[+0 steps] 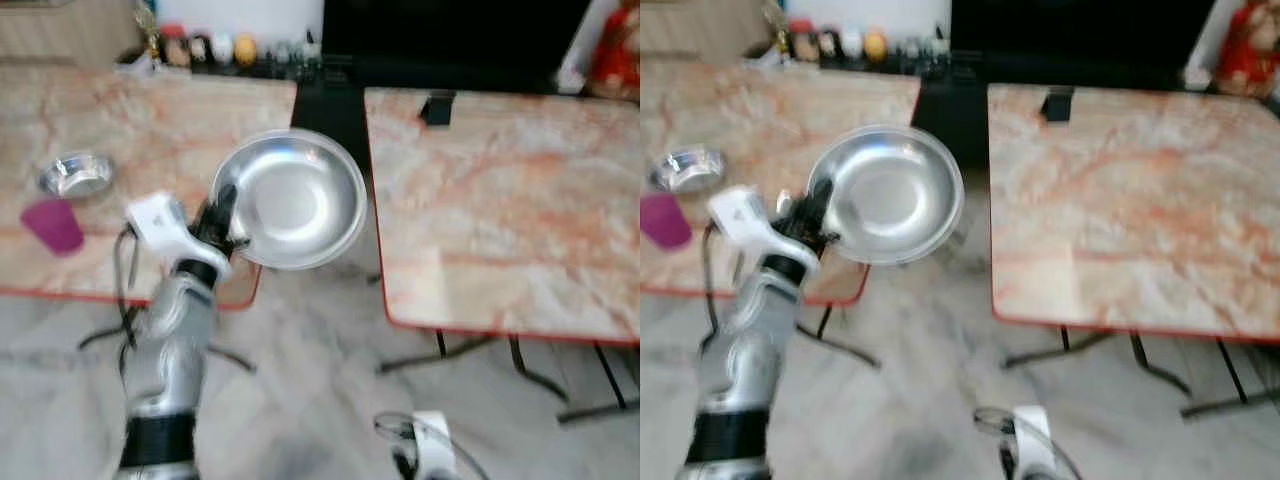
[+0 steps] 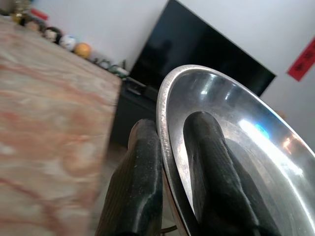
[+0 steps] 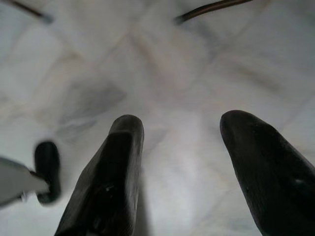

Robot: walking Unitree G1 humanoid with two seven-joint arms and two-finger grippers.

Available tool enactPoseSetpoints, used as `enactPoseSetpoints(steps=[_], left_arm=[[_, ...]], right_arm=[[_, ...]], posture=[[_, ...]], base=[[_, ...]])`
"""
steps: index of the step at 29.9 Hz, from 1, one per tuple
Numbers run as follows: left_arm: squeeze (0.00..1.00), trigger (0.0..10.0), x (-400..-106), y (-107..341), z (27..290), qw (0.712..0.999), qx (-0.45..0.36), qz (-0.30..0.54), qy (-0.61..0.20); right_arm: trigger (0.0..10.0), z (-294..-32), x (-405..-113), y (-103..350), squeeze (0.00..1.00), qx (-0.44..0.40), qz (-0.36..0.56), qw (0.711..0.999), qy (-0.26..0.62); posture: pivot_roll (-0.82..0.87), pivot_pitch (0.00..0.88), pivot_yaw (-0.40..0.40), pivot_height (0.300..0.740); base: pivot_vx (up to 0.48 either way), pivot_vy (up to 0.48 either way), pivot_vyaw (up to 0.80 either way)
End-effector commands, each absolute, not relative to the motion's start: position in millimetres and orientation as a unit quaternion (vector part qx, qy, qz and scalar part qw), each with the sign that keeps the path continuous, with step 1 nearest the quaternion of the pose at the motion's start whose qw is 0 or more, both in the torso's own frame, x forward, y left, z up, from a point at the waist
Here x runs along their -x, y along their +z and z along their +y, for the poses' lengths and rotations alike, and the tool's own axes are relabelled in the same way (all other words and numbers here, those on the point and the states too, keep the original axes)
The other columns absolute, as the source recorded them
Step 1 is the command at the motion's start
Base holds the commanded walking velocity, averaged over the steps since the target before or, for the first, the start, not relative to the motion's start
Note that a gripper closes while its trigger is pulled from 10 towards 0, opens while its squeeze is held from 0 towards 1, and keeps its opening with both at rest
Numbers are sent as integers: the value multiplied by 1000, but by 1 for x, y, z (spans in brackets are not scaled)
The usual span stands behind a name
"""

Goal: Setting the table

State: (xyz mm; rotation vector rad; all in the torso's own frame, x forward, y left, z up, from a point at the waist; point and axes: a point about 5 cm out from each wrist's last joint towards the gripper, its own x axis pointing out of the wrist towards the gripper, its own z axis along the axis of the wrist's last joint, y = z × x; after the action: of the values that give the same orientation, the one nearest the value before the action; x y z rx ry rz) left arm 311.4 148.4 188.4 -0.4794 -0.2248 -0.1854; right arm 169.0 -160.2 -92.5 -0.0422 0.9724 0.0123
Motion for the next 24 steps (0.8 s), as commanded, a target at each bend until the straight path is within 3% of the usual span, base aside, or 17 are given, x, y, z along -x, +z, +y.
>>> enactPoseSetpoints(steps=[1, 24], left_arm=[[0, 10000, -312, 194, 154, 962, 229, -125, -84], [0, 10000, -313, 192, 153, 965, 209, -123, -95]], right_arm=[[10000, -159, -172, -91, 0, 18, 463, 886, 7], [10000, -158, -169, -92, 0, 17, 466, 885, 5]], posture=[[52, 0, -84, 740], [54, 0, -77, 740]], base=[[0, -285, 0], [0, -286, 0]])
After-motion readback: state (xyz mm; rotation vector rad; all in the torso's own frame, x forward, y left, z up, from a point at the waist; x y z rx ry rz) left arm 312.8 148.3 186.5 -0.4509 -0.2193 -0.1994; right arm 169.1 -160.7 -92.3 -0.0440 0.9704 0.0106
